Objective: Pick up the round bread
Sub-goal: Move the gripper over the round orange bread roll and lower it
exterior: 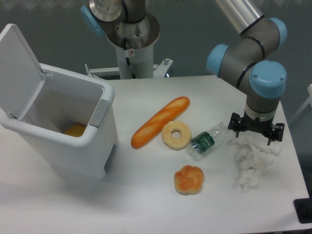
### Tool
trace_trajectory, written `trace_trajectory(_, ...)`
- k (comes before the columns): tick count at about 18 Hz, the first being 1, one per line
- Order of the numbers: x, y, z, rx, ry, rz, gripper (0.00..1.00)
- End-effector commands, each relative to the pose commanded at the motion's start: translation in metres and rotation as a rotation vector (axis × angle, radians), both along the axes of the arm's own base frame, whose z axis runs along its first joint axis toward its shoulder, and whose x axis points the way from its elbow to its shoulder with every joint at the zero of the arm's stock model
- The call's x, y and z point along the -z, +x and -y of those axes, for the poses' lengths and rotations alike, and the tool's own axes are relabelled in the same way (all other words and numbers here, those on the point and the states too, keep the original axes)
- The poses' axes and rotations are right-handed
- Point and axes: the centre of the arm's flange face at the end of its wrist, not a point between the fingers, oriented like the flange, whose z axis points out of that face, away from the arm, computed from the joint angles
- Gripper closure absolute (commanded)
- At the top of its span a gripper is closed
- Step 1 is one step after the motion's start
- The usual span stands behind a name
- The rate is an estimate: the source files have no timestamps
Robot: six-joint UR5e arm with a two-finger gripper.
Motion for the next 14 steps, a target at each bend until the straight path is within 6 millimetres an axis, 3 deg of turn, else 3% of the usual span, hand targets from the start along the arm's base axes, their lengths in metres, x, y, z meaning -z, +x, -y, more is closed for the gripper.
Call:
trace_trajectory(9, 0.032, 0.001, -0.007, 0.007, 0.012, 0.05, 0.0)
trace_trajectory(14, 0.049, 0.014, -0.026, -0.032, 0.022, 0.073, 0.0)
